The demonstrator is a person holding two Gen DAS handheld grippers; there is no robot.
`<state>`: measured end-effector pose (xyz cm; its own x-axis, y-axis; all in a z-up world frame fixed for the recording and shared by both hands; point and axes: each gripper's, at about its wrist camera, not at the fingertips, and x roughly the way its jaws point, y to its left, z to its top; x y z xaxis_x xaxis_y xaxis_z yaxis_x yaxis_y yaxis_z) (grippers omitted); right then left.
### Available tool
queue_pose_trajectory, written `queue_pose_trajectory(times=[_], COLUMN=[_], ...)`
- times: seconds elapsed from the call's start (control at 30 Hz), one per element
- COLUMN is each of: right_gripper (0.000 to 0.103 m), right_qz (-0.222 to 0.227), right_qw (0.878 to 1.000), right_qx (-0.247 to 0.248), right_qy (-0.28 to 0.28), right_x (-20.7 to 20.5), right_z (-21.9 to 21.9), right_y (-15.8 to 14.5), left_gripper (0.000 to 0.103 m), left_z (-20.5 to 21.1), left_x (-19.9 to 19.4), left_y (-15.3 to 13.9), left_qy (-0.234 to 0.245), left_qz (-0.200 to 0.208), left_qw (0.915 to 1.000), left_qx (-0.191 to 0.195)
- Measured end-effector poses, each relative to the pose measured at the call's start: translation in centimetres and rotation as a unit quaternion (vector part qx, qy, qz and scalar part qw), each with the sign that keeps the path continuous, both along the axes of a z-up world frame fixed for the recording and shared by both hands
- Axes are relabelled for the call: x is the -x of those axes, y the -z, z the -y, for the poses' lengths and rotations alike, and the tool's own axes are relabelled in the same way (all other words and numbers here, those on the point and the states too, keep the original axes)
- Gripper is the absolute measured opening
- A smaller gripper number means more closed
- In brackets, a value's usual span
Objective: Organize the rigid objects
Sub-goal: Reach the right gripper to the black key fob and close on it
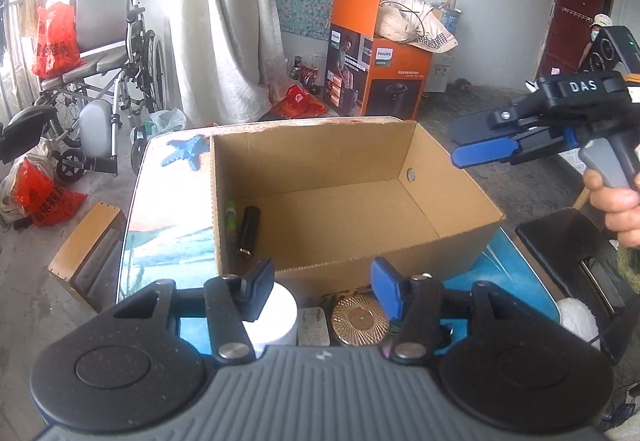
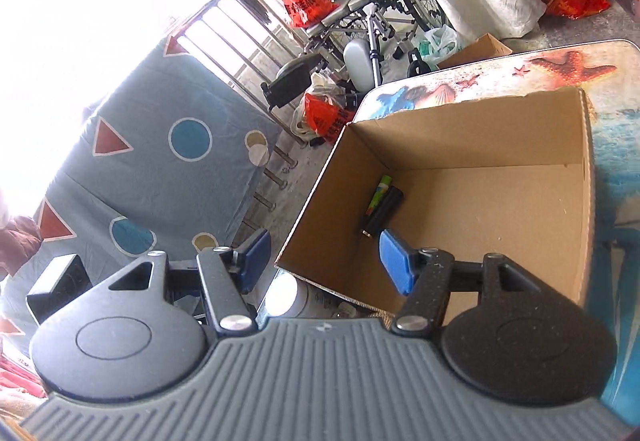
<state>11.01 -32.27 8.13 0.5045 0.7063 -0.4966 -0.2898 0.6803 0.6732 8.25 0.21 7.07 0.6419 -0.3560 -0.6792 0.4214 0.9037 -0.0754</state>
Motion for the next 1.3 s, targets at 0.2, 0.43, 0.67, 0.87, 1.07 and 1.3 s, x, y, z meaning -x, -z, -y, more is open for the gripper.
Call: queue_pose_trajectory(times=[0.2,0.43,0.67,0.87,1.07,1.3], right_gripper=[0.060,0.052,0.027,0.021,0.021,0.021], right_qz=[-0.002,-0.042,-0.040,-0.054,-0.087,-0.109], right_qw=[0.998,0.990,0.987,0.989,0.990,0.990], right_qx=[-0.013,0.030,0.080,0.100,0.098,0.083], right_qy=[0.069,0.134,0.133,0.092,0.049,0.023], right_x=[9.0,13.2,10.9,7.2,5.5,6.3], right_z=[1.8,-0.3,-0.9,-1.3,-2.1,-2.0], right_y=[5.6,13.1,15.2,16.0,17.7,18.2], left_gripper=[0.066,0.066,0.062,0.034,0.033,0.036], left_z=[1.3,3.9,7.7,9.8,10.8,11.8], left_x=[2.9,3.9,3.8,2.9,1.9,1.5], left_y=[4.6,8.9,10.1,11.4,12.6,13.3], left_qy=[0.038,0.073,0.114,0.122,0.117,0.117], left_qz=[-0.049,-0.089,-0.082,-0.104,-0.127,-0.144], left_qw=[0.9978,0.9921,0.9895,0.9866,0.9842,0.9813], left_qx=[-0.023,-0.050,-0.033,-0.030,-0.040,-0.051])
